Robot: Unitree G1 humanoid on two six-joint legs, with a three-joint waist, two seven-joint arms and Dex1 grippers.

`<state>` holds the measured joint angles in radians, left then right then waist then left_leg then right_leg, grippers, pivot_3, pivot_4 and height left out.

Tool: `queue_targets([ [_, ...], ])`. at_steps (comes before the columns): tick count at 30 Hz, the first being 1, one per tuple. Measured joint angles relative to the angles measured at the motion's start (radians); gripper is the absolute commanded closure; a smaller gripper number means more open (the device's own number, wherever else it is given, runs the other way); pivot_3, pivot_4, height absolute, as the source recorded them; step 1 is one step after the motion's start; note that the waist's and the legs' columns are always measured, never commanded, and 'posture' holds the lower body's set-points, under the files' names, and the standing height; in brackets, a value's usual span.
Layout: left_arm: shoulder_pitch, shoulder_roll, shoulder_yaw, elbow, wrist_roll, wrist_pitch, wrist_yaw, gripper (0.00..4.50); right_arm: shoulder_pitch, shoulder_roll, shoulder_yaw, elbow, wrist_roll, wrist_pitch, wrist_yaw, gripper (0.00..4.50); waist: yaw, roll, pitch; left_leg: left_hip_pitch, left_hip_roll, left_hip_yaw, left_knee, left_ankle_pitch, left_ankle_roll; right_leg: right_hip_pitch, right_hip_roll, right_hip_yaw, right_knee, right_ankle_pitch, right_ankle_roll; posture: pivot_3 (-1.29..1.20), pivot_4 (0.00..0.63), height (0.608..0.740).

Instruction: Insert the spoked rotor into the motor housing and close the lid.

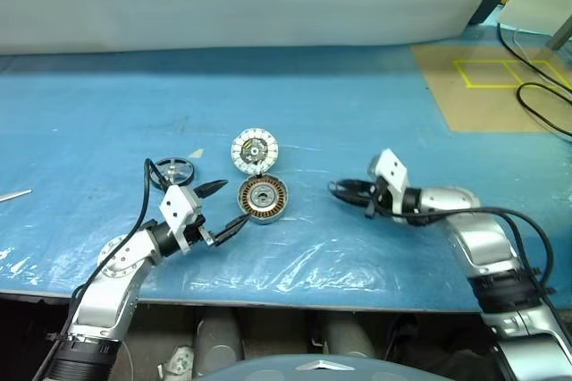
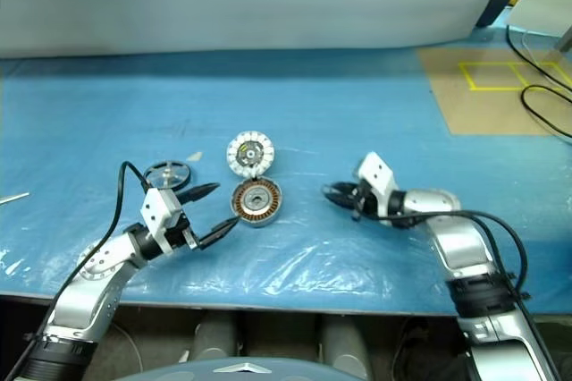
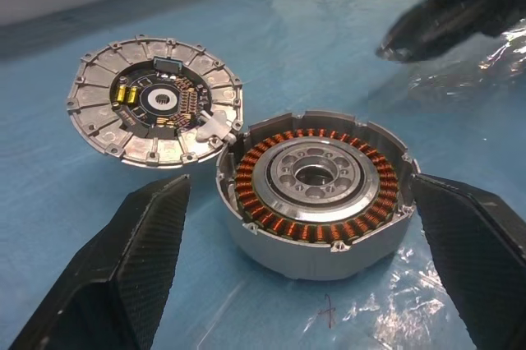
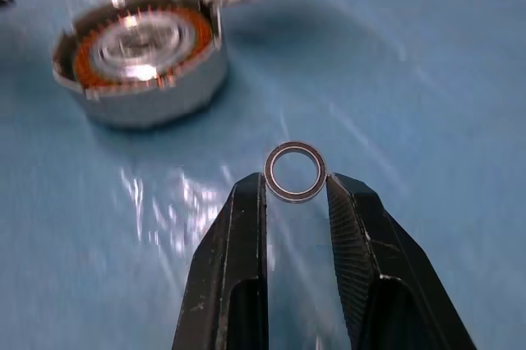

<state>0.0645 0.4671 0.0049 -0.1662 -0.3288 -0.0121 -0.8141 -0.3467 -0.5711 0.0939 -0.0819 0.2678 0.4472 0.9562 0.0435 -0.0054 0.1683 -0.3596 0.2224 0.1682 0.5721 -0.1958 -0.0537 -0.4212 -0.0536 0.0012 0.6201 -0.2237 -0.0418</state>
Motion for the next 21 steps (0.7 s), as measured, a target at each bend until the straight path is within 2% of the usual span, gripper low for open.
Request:
queue_targets([
  [6,0.025,0.017,0.029,-0.008,-0.001,0.001,0.010,0.00,-0.204,0.076,0.099,0.015,0.008,0.039,0.045,3.84,-0.001,0.000,0.000,-0.001,0.000,0.000,0.000,0.000,0.000,0.000,0.000,-0.001,0.000,0.000,0.000,0.00,0.150,0.740],
  [11,0.036,0.025,0.034,-0.012,-0.001,0.002,0.012,0.00,-0.308,0.140,0.222,0.134,-0.049,0.011,0.092,3.84,0.001,0.000,0.000,-0.001,0.000,0.000,0.000,0.000,0.000,-0.001,0.000,-0.001,0.000,0.000,0.000,0.00,0.150,0.740],
  [21,0.033,0.024,0.034,-0.020,0.000,0.002,0.029,0.00,-0.329,0.156,0.315,0.249,-0.131,-0.077,0.162,3.84,-0.001,0.000,0.000,-0.002,0.000,0.000,0.001,0.002,-0.003,-0.001,0.000,0.000,0.001,0.000,0.000,0.00,0.150,0.740],
])
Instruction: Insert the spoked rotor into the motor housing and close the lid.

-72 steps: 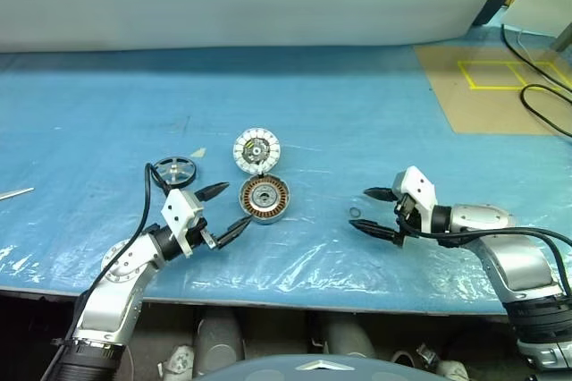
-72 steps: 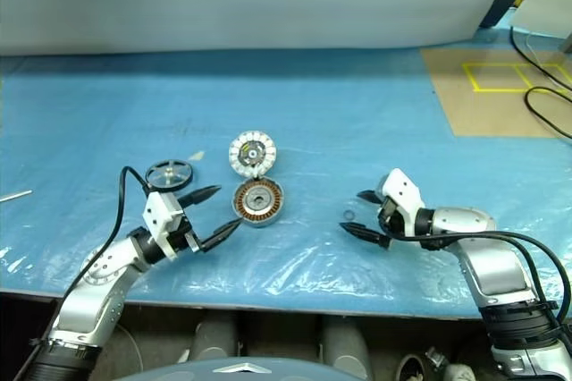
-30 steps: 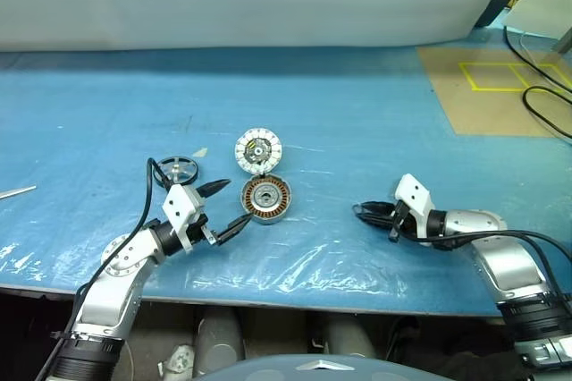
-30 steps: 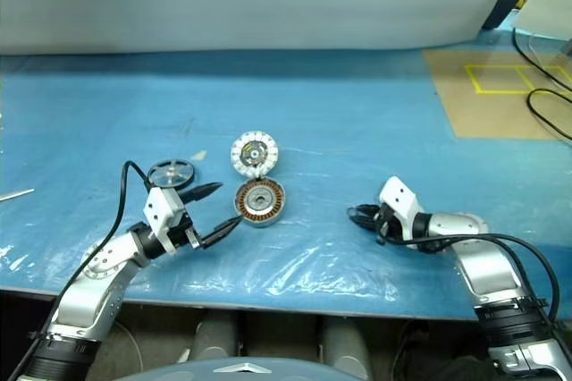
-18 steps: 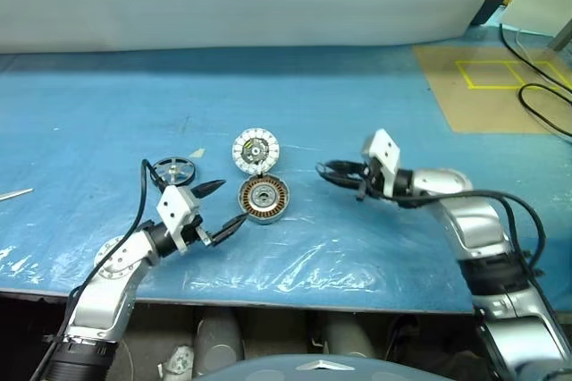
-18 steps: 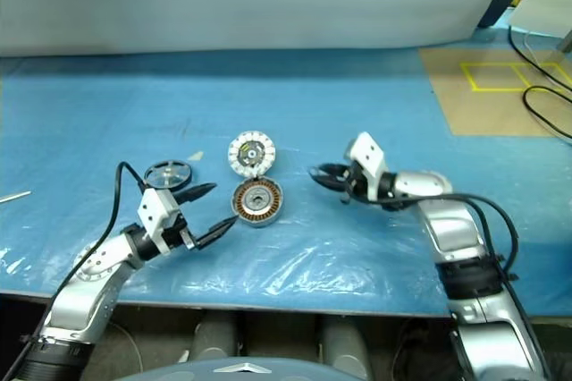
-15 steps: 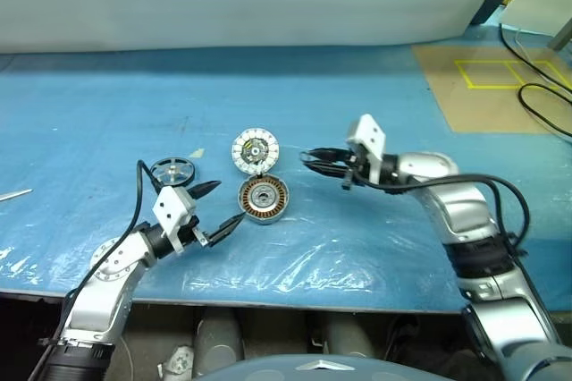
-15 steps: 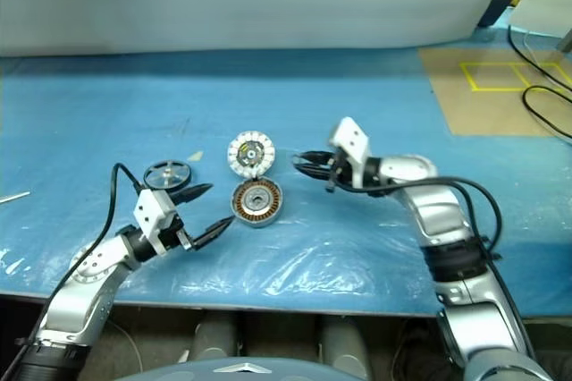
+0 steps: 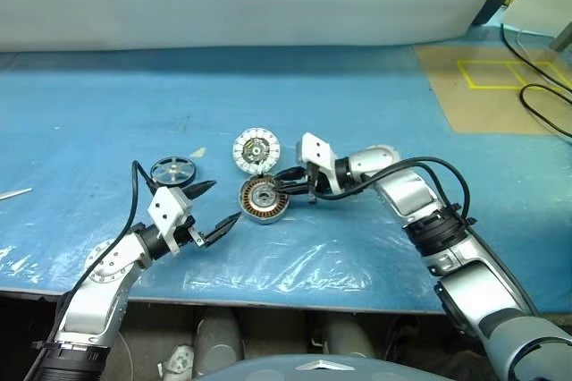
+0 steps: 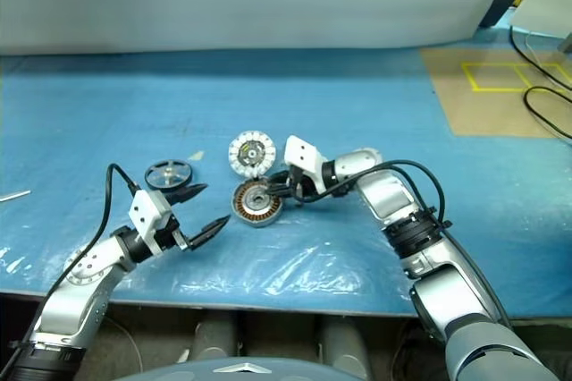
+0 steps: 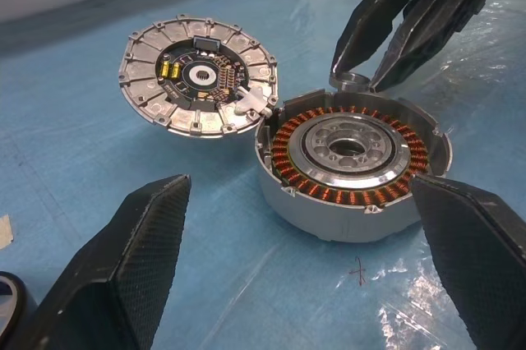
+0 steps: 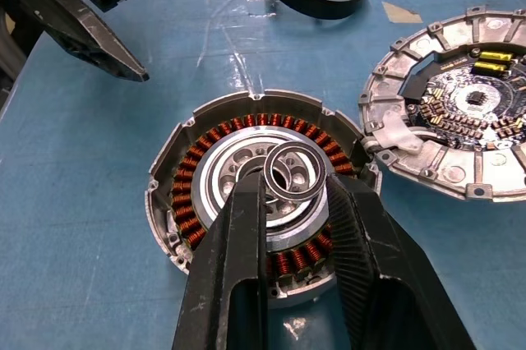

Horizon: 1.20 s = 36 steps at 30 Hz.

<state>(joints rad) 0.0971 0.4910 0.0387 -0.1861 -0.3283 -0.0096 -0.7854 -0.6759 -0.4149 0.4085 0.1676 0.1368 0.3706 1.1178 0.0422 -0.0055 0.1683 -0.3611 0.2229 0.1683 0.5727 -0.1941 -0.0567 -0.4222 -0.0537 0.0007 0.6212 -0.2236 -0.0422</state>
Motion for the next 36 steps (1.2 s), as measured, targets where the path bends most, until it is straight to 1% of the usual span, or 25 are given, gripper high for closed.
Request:
queue_targets([
  [12,0.002,-0.001,0.000,-0.007,0.003,-0.001,0.013,0.00,-0.014,0.059,0.044,0.042,-0.064,-0.038,0.008,3.84,0.001,0.000,0.000,0.000,0.000,0.000,0.001,0.000,0.000,0.000,0.000,0.000,0.001,0.000,0.000,0.00,0.150,0.740],
  [36,-0.005,-0.006,0.000,-0.004,0.007,-0.014,0.029,0.00,-0.012,0.068,0.046,0.067,-0.120,-0.060,0.011,3.84,0.001,0.000,0.000,0.000,0.000,0.000,0.001,0.000,0.000,0.000,0.000,0.000,0.001,0.000,0.000,0.00,0.150,0.740],
])
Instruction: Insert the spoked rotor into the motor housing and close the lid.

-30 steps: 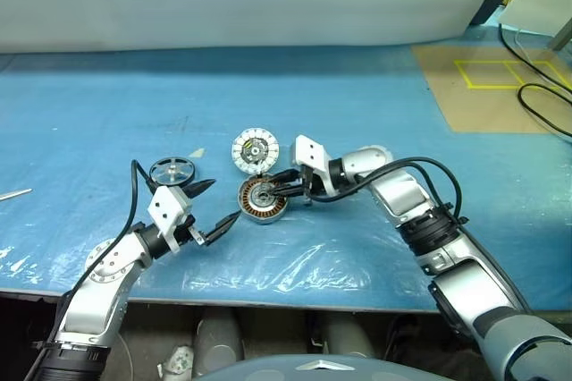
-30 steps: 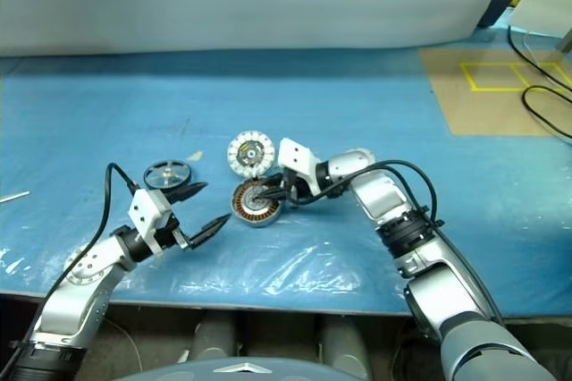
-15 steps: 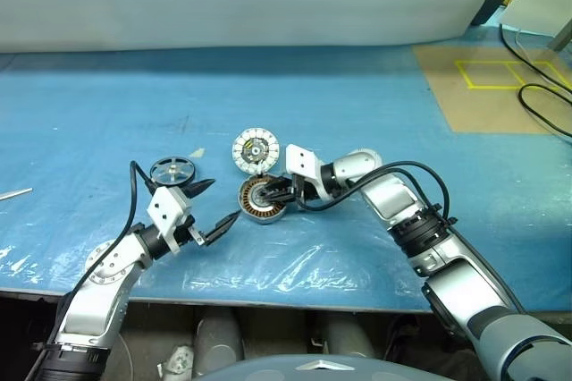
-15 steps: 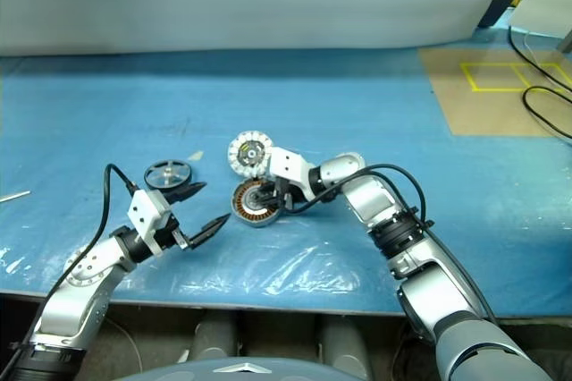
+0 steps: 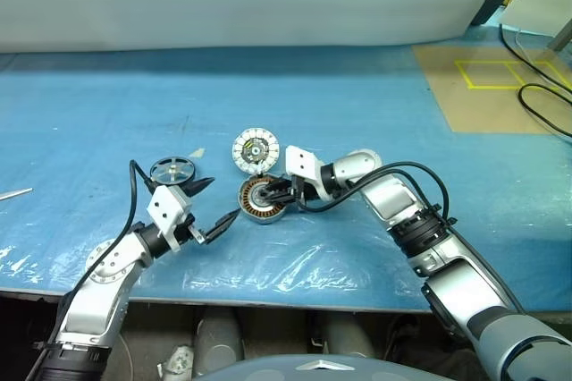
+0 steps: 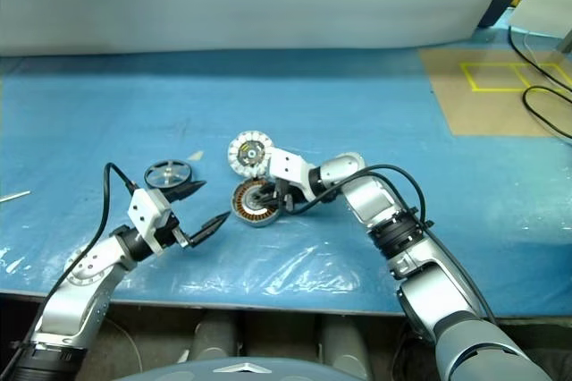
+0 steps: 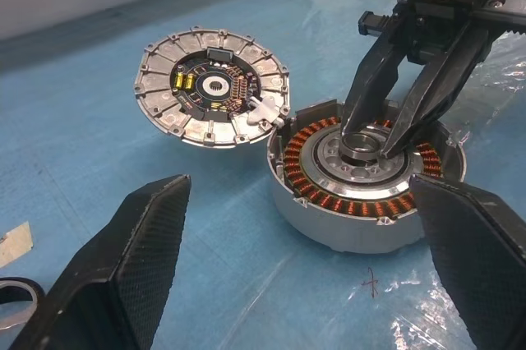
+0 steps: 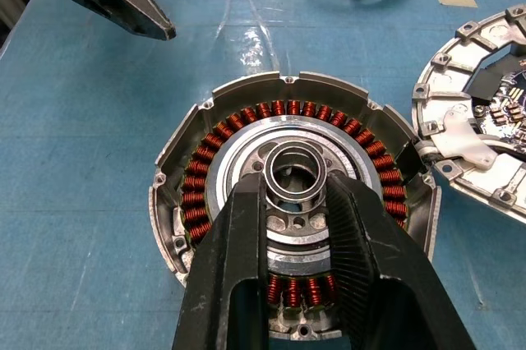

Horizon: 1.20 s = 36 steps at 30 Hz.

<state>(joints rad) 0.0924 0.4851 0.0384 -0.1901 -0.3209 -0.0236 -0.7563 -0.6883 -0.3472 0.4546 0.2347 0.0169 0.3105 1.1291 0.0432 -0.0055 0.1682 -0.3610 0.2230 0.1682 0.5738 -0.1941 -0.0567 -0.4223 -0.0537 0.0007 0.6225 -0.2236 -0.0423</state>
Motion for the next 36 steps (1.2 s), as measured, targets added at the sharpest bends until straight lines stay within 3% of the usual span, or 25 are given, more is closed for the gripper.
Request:
queue_targets([
  [36,-0.001,0.007,0.000,-0.003,-0.004,0.023,-0.016,0.00,-0.003,0.001,-0.001,0.006,-0.016,0.008,0.002,3.84,0.000,0.000,0.000,0.000,0.000,0.000,0.001,0.000,0.000,0.000,0.000,0.000,0.001,0.000,0.000,0.00,0.150,0.740],
])
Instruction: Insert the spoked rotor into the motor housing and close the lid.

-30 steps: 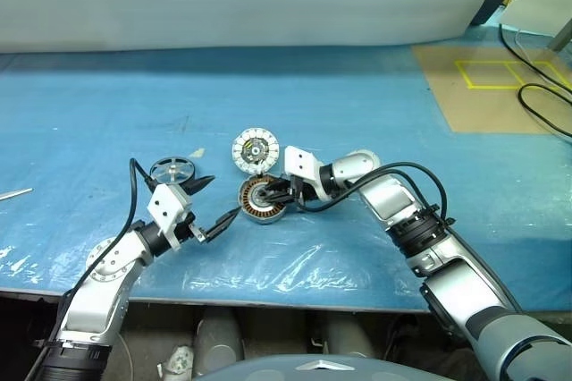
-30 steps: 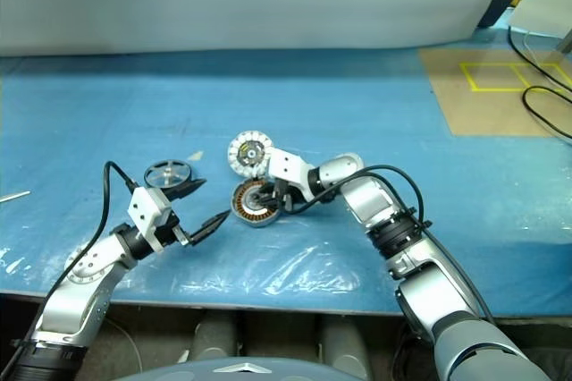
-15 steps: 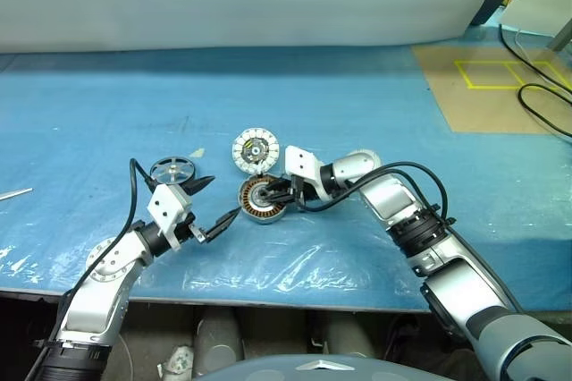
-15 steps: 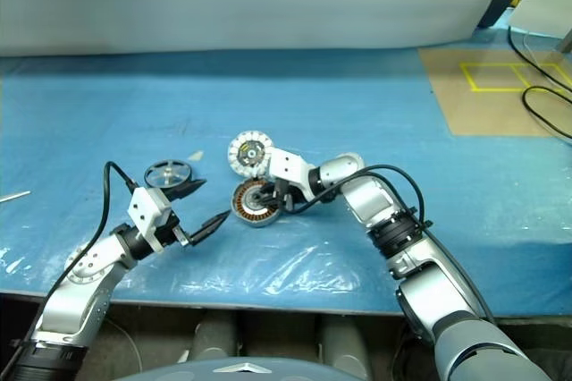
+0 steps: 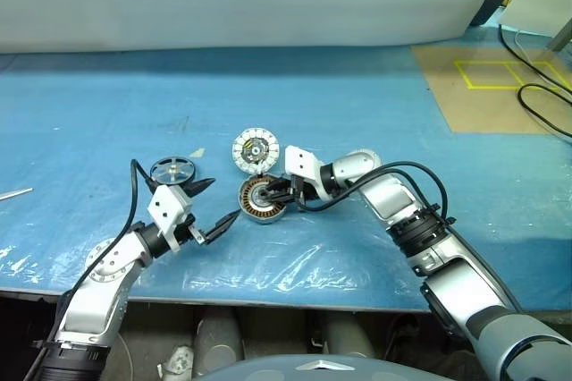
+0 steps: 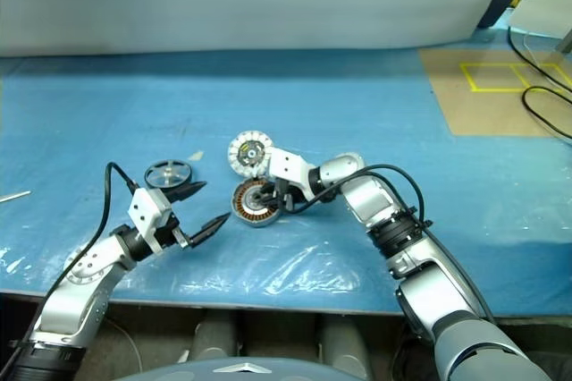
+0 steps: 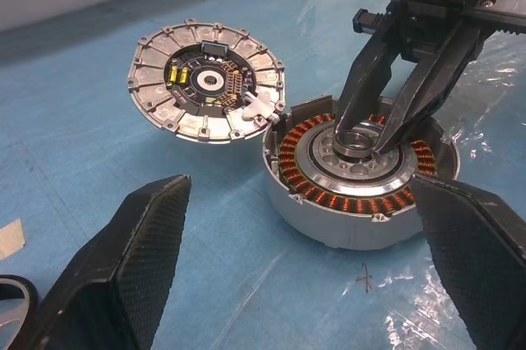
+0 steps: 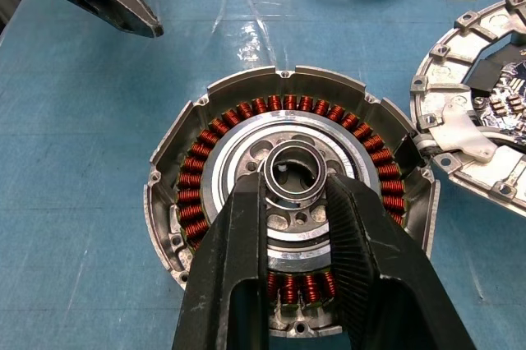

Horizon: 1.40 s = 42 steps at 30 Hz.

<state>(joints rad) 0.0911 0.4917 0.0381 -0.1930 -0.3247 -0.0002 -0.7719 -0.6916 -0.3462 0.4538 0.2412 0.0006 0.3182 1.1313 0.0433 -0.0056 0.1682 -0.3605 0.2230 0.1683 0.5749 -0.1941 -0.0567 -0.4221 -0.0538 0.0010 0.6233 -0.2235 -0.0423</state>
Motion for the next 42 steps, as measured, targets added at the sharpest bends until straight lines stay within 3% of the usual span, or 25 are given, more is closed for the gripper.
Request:
queue_targets([
  [5,-0.002,0.000,0.000,0.000,0.000,0.001,0.000,0.00,0.000,-0.003,0.000,0.000,0.000,0.000,0.001,3.84,0.000,0.000,0.000,0.000,0.000,0.000,0.000,0.000,0.000,0.000,0.000,0.000,0.000,0.000,0.000,0.00,0.150,0.740],
  [13,-0.005,0.000,0.000,0.001,0.001,0.000,-0.003,0.00,0.000,-0.001,-0.004,-0.005,0.007,0.021,0.011,1.33,0.000,0.000,0.000,0.000,0.000,0.000,0.000,0.000,0.000,0.000,0.000,0.000,0.000,0.000,0.000,0.00,0.150,0.740],
  [16,-0.007,0.000,0.000,0.004,0.001,0.000,-0.004,0.00,0.003,0.011,-0.024,-0.005,0.036,0.049,0.011,1.33,0.001,0.000,0.000,0.000,0.000,0.000,0.001,0.000,0.000,0.000,0.000,0.000,0.000,0.000,0.000,0.00,0.150,0.740],
  [19,-0.012,0.000,-0.001,0.009,0.002,0.000,-0.005,0.00,0.003,0.044,-0.062,-0.006,0.083,0.087,0.008,1.99,-0.001,0.000,0.000,0.000,0.000,0.000,0.000,0.000,0.000,0.000,0.000,0.000,0.000,0.000,0.000,0.00,0.150,0.740],
  [25,-0.015,-0.002,-0.002,0.020,0.005,-0.004,-0.006,0.00,0.003,0.081,-0.078,0.003,0.106,0.096,-0.034,4.01,0.000,0.000,0.000,-0.001,0.000,0.000,0.000,0.000,0.000,0.000,0.000,0.000,0.000,0.000,0.000,0.00,0.150,0.740],
  [27,-0.015,-0.002,-0.002,0.021,0.007,-0.005,-0.006,0.00,0.003,0.085,-0.078,0.020,0.102,0.087,-0.056,4.47,0.000,0.000,0.000,0.000,0.000,0.000,0.000,0.000,0.000,0.000,0.000,0.000,0.000,0.000,0.000,0.00,0.150,0.740],
  [32,-0.015,-0.005,-0.002,0.021,0.011,-0.005,-0.005,0.00,0.016,0.114,-0.080,0.106,0.078,0.026,-0.124,4.47,0.000,0.000,0.000,-0.001,0.000,0.000,0.000,0.000,0.000,0.000,0.000,0.000,0.000,0.000,0.000,0.00,0.150,0.740],
  [42,-0.017,-0.005,-0.002,0.020,0.014,-0.004,0.000,0.00,0.040,0.097,-0.088,0.117,0.077,-0.049,-0.103,4.47,-0.002,0.000,0.000,0.001,0.000,0.000,0.000,0.000,0.000,0.001,0.000,0.000,0.000,0.000,0.000,0.00,0.150,0.740],
])
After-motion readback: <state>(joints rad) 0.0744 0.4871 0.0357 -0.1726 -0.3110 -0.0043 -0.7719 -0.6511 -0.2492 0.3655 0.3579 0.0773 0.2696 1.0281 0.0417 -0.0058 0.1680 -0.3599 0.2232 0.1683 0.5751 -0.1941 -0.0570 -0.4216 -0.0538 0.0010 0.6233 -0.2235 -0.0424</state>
